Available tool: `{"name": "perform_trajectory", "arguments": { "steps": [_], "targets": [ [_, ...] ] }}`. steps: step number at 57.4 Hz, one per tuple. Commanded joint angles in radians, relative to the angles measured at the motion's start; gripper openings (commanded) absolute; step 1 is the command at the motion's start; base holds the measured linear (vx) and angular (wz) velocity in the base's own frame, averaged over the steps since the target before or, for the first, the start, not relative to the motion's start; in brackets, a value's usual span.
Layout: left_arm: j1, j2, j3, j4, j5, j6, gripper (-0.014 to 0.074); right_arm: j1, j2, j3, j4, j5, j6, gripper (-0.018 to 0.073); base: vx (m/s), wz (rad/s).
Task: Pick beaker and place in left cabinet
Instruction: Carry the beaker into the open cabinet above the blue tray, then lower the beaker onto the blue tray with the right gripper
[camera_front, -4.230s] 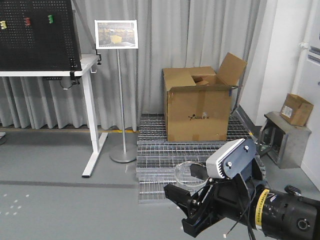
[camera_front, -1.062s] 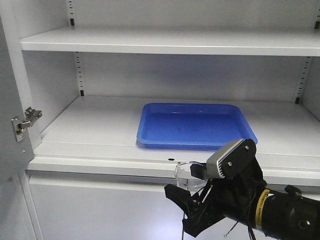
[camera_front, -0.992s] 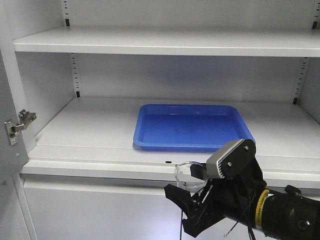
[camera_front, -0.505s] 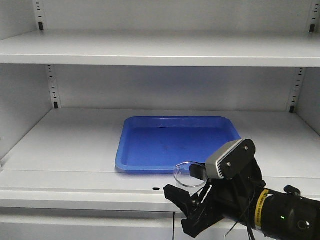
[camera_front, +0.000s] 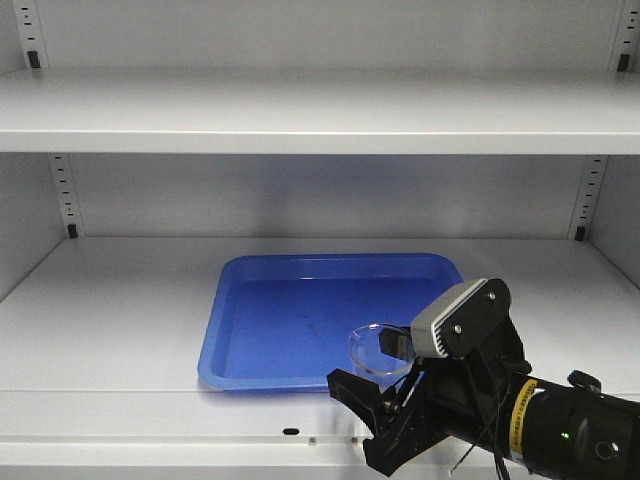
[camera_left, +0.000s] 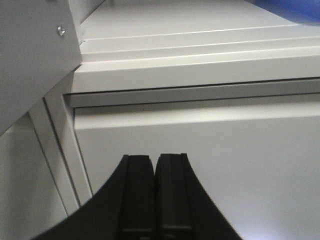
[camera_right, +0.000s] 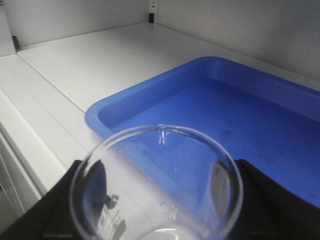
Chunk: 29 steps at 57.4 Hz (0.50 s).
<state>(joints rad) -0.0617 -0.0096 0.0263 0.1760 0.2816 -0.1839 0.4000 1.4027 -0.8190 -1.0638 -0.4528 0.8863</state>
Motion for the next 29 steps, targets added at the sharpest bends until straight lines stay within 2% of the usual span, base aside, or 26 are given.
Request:
{"name": "perform_trajectory", "arguments": {
  "steps": [1, 29],
  "targets": [
    [-0.001, -0.017, -0.009, -0.002, -0.083, -0.003, 0.0004, -0.004, -0.034, -0.033, 0.027, -0.056, 0.002, 0.0226, 0.1, -0.06],
    [-0.001, -0.017, -0.009, -0.002, -0.083, -0.003, 0.0004, -0.004, -0.034, -0.033, 0.029, -0.078, -0.01, 0.0226, 0.04, -0.03]
  ]
}}
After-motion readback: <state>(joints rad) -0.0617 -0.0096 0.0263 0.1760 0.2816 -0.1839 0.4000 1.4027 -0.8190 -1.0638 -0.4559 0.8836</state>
